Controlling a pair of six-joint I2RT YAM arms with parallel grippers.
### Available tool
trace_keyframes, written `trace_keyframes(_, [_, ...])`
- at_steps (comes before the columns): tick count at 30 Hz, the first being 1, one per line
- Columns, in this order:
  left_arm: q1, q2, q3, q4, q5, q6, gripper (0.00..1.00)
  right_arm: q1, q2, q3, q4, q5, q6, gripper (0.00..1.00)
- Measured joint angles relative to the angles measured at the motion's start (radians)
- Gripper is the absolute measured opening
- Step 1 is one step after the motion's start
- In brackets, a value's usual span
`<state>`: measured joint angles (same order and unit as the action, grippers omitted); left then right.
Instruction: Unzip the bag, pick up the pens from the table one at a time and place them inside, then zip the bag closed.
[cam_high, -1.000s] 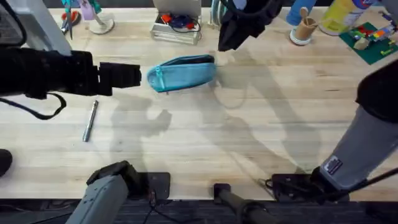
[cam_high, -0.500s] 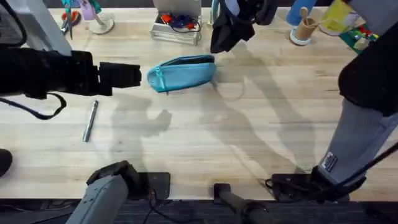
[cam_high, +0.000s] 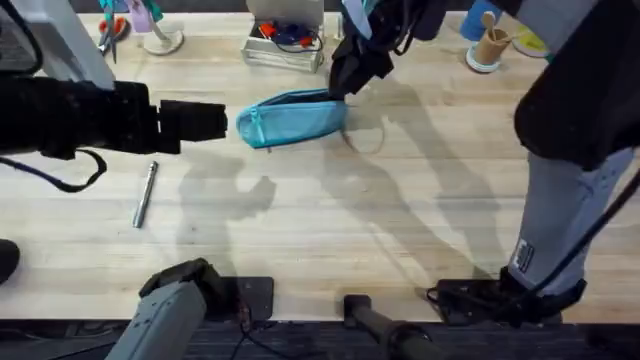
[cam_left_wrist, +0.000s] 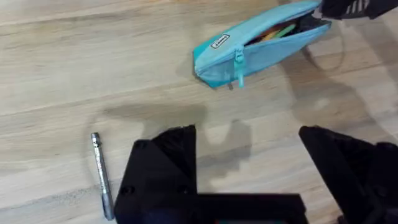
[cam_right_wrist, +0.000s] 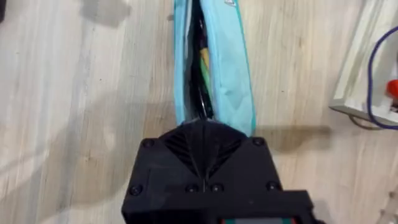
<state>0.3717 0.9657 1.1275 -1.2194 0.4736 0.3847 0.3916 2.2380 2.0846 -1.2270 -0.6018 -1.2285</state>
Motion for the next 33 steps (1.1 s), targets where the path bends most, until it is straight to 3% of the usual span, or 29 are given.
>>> trace_keyframes(22, [0.0,0.0,0.0,0.0,0.0,0.0,0.995,-0.002,0.112,0.001,0.007,-0.048,0.0,0.037])
trace_keyframes(24, [0.0,0.0,0.0,0.0,0.0,0.0,0.995,-0.002,0.112,0.001,0.006,-0.049,0.0,0.221])
trace_keyframes(29, [0.0,0.0,0.0,0.0,0.0,0.0,0.996,0.0,0.112,0.001,0.001,-0.052,0.0,0.926])
trace_keyframes(30, [0.0,0.0,0.0,0.0,0.0,0.0,0.996,0.001,0.112,0.001,0.001,-0.052,0.0,0.977])
trace_keyframes(33, [0.0,0.0,0.0,0.0,0.0,0.0,0.995,0.001,0.112,0.001,0.001,-0.054,0.001,0.997])
